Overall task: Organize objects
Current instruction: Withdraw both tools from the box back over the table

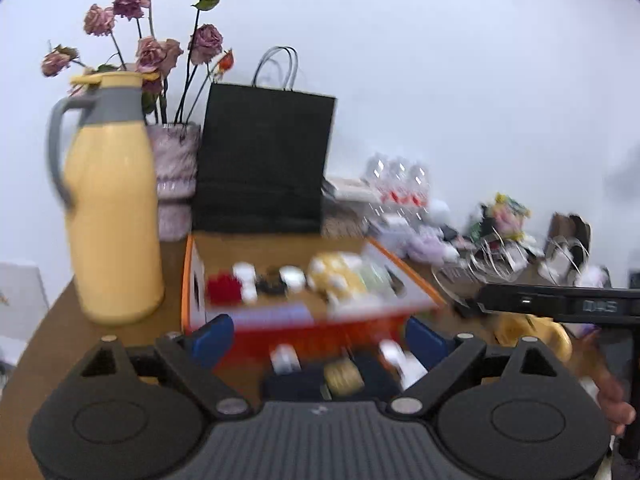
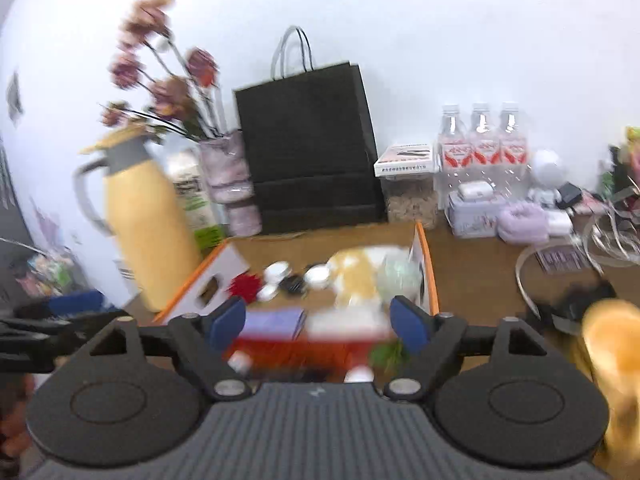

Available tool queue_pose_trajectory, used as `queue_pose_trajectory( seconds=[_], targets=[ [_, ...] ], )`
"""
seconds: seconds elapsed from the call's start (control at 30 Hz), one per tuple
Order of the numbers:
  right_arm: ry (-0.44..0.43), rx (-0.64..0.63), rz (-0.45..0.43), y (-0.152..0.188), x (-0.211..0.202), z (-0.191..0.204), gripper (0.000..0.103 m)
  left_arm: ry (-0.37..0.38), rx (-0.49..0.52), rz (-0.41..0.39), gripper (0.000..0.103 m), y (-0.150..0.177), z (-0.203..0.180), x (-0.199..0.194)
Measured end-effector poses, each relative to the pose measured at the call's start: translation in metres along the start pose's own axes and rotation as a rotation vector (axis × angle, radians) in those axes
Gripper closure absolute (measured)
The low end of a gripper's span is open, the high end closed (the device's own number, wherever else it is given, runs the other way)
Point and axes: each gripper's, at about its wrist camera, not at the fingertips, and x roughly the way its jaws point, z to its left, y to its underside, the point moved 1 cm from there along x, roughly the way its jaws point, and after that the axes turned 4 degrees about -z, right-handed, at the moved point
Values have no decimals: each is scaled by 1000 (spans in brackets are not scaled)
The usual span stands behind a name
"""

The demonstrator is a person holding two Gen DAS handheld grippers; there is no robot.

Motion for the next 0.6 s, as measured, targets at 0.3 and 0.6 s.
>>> queue_pose_trajectory(
  seconds=[0.3,0.6],
  targets=[
    [82,20,135,110,-98,18,14,-37,-41,200,9,75,-33,-50],
    [79,-7,110,117,-114,23,14,-2,12,133,5,72,-48,-45]
  ],
)
